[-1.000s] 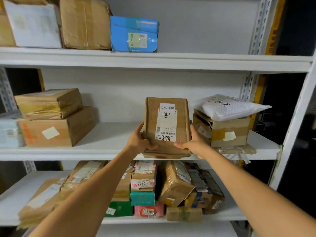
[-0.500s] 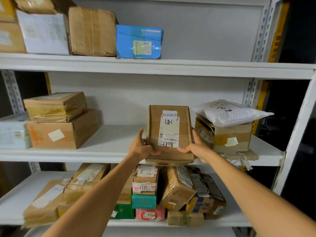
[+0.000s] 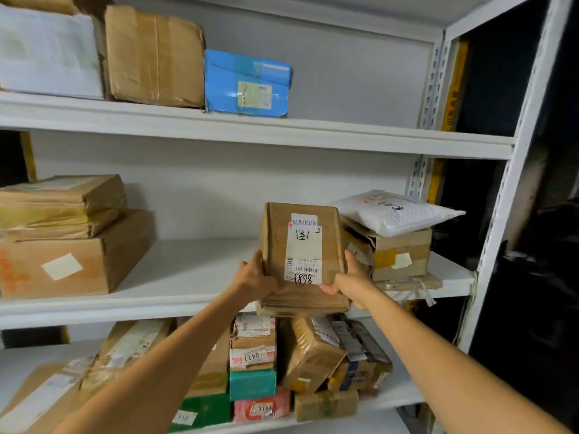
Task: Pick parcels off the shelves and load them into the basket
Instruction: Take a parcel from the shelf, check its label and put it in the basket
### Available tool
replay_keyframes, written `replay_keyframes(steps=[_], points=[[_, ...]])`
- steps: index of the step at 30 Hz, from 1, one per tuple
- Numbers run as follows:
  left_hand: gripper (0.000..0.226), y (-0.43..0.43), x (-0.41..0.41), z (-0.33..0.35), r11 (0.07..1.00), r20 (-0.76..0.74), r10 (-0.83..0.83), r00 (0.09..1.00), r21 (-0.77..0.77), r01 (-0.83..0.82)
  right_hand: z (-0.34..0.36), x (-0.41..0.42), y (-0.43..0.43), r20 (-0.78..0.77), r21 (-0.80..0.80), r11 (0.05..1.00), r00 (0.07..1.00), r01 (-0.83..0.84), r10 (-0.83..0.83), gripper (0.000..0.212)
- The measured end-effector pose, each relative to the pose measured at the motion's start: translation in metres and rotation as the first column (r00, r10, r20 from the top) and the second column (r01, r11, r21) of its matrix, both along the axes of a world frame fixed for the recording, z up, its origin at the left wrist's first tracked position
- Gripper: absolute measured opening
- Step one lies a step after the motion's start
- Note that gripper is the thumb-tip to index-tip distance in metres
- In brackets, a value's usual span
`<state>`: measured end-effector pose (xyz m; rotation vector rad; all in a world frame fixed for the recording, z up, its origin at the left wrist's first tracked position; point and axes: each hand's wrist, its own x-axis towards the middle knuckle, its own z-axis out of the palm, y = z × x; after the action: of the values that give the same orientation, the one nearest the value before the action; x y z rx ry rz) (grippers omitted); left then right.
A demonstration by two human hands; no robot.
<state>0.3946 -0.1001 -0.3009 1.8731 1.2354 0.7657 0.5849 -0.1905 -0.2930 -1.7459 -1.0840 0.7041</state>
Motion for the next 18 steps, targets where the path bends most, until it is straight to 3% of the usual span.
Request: replay_keyframes(steps=[2,5,11,14,18], points=[[0.081,0.0,-0.005,-0.002,1.0,0.046,-0.017,0.999,-0.024,0.018,-0.006,-0.006,-0.006,0.009,-0.002,1.0,1.0,0.015,-0.015,0.099],[0.098,-0.002,-0.014,-0.002,0.996,0.059,-0.037,0.998,-0.083,0.042,-0.015,-0.02,-0.023,-0.076,0.026,0.998,0.996,0.05,-0.048,0.096],[0.097,-0.033,-0.018,-0.007,0.992,0.046,-0.125,0.991,-0.03,0.126,-0.036,-0.033,-0.06,-0.127,0.064,0.984,0.98,0.165,-0.156,0.098],[0.096,-0.062,-0.011,-0.02,0.98,0.111,-0.17,0.979,-0.087,0.18,-0.031,-0.031,-0.096,-0.063,0.064,0.981,0.982,0.181,-0.177,0.089],[0.103,-0.097,0.014,-0.029,0.969,0.145,-0.226,0.963,-0.065,0.237,-0.027,-0.008,-0.146,0.065,0.023,0.982,0.979,0.19,-0.191,0.099]])
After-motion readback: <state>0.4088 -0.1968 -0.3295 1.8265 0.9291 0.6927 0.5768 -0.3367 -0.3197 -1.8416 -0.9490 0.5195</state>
